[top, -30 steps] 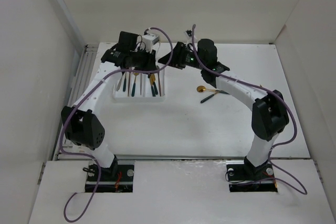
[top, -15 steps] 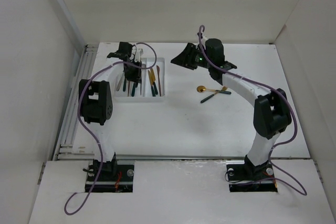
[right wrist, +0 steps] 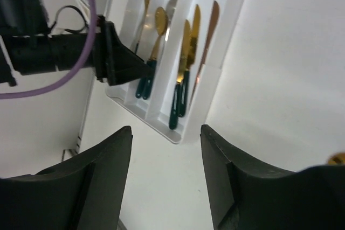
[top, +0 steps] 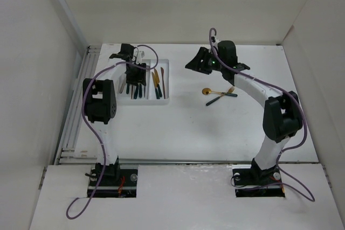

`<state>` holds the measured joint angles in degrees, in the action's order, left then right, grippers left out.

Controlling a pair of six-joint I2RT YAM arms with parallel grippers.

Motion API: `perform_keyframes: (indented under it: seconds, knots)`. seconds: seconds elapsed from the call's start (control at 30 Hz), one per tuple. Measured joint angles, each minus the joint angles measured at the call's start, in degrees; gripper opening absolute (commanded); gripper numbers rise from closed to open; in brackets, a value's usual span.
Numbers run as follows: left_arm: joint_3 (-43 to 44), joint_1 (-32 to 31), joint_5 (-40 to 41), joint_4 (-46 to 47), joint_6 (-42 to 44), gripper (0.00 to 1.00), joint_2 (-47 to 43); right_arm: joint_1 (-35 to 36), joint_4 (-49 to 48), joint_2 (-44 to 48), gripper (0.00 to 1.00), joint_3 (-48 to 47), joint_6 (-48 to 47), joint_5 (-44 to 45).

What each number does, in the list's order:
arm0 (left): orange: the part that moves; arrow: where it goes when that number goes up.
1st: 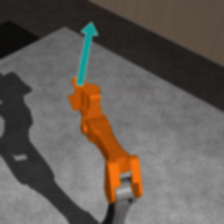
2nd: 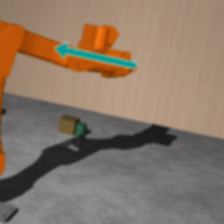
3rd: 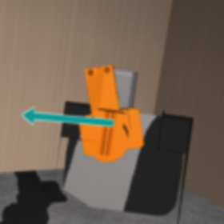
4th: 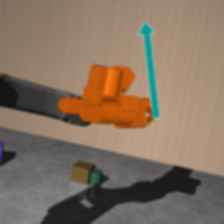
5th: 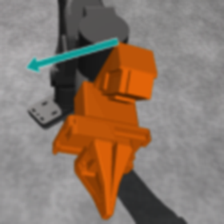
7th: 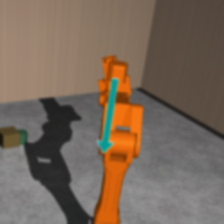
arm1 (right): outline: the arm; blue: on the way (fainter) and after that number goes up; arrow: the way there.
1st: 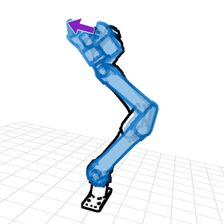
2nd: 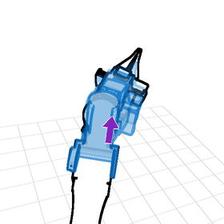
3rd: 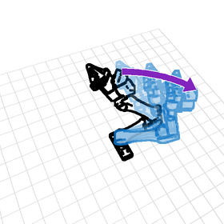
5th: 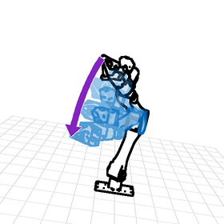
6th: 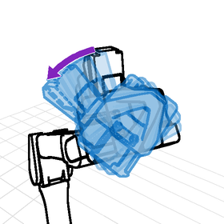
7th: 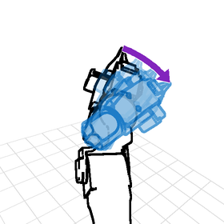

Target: Sort the eating utensils into containers

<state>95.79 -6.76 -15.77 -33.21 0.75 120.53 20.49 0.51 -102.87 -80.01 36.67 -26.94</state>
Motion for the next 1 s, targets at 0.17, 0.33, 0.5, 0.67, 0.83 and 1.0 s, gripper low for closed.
perform_keyframes:
  seconds: [0.17,0.33,0.5,0.67,0.83,1.0]
  knots:
    - [2.4,-0.3,1.4,-1.9,0.2,0.54,-0.2,-2.9,12.9,1.1,0.74,-2.5,-7.4,3.9]
    - [8.3,-0.3,3.3,-4.7,0.4,0.58,-1.4,-5.0,31.2,-4.0,0.69,-11.8,-18.0,16.8]
    - [12.0,-0.3,5.6,-5.3,0.8,0.67,-6.8,-5.1,34.9,-1.4,0.72,-1.7,-10.3,27.1]
    - [12.0,-0.3,8.2,-5.7,1.7,0.80,-13.7,-5.0,35.5,7.8,0.71,10.7,5.5,33.6]
    - [11.8,-0.8,10.7,-5.9,2.2,0.80,-17.1,-5.0,33.4,8.5,0.67,10.4,16.2,39.2]
    - [11.6,-1.2,11.1,-6.1,2.3,0.80,-17.4,-4.3,33.3,3.7,0.57,9.0,21.9,41.1]
